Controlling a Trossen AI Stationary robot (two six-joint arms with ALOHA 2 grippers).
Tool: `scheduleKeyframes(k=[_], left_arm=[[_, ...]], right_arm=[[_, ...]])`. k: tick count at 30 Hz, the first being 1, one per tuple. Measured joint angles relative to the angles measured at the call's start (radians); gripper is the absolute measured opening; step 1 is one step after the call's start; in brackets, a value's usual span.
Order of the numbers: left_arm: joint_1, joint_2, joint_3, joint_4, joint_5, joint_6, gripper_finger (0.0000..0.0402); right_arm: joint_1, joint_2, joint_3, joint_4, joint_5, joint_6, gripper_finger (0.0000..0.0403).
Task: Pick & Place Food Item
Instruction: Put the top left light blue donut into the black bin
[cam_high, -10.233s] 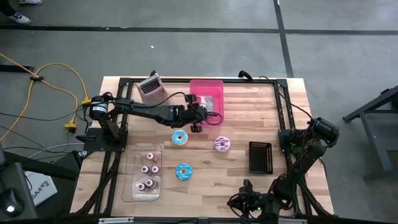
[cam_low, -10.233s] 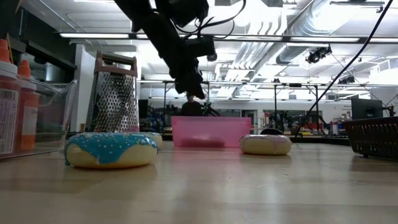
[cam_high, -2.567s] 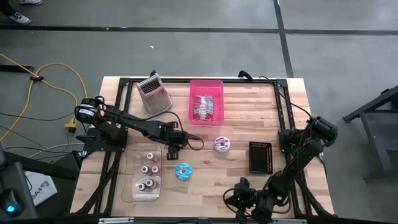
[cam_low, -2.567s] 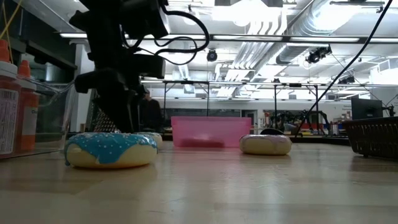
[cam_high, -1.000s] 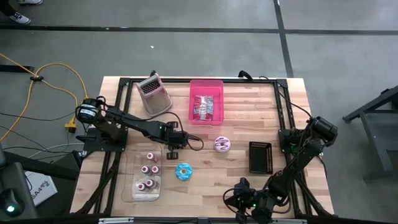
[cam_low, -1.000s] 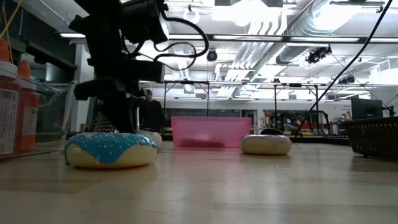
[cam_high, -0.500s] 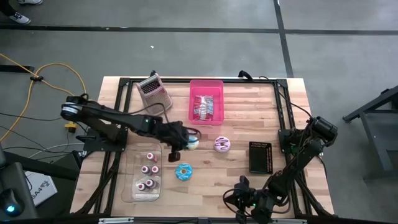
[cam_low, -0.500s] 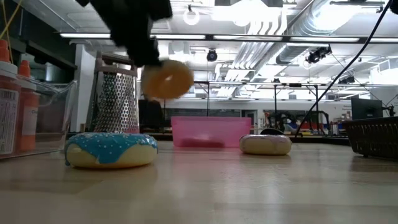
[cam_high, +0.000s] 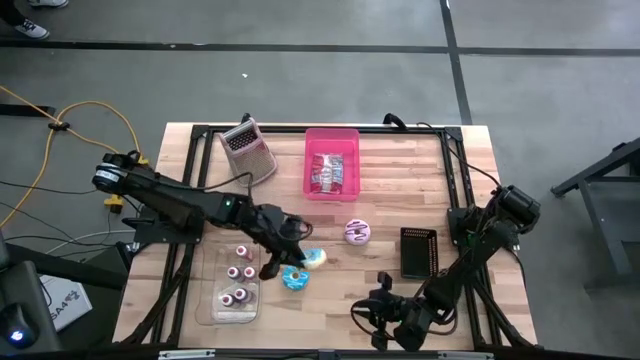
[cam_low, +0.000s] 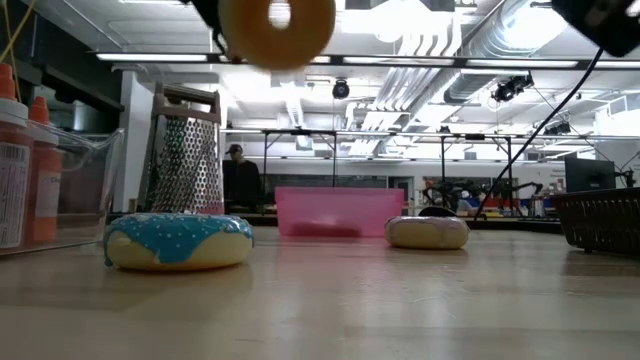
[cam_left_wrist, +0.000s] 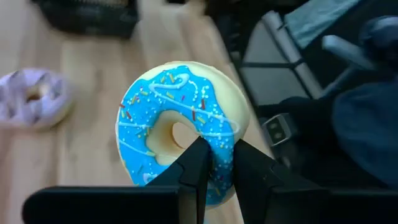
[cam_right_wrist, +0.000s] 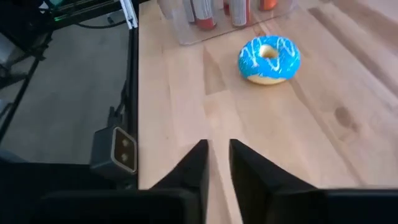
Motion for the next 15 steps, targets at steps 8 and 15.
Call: scheduleKeyframes(k=[8, 15], left_arm=[[-0.098, 0.004, 0.0, 0.132, 0.026, -0.005, 0.0057], [-0.164, 0.004, 0.0, 0.186, 0.026, -0.038, 0.0057]], right_arm=[[-0.055, 0.0, 0.0, 0.047, 0.0, -0.159, 0.0121], [-0.116, 0.0, 0.0, 0.154, 0.034, -0.44, 0.015]])
